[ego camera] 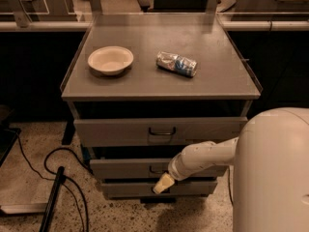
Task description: Open middle drawer
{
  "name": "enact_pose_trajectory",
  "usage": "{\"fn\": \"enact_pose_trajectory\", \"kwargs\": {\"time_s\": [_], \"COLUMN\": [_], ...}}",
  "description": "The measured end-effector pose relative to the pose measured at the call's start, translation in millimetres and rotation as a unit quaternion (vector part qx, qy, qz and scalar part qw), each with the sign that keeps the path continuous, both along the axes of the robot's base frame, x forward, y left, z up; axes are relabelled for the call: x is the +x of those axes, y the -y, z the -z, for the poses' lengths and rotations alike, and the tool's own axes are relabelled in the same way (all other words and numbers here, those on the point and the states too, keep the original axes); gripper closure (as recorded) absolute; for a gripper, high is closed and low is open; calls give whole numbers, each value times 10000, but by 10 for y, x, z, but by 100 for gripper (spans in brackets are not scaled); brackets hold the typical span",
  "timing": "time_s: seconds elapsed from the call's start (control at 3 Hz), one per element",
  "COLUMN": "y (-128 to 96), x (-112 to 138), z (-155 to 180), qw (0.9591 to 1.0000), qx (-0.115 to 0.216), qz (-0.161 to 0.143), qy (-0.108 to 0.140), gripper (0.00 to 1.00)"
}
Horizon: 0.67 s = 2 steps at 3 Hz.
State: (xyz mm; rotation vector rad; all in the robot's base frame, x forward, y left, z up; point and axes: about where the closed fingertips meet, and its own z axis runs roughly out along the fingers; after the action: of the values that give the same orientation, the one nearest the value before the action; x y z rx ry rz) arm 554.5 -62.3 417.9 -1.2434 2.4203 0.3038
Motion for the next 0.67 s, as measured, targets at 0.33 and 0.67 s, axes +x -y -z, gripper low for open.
{"fn": "enact_pose_trajectory", "kwargs": {"time_s": [0.33, 0.67], "y": [26, -2], "x": [-170, -194], "z": [25, -29], "qw": [9998, 9995], "qx": [3, 96], "qz": [-29, -9], "qy": [-191, -291], "gripper": [0, 0]}}
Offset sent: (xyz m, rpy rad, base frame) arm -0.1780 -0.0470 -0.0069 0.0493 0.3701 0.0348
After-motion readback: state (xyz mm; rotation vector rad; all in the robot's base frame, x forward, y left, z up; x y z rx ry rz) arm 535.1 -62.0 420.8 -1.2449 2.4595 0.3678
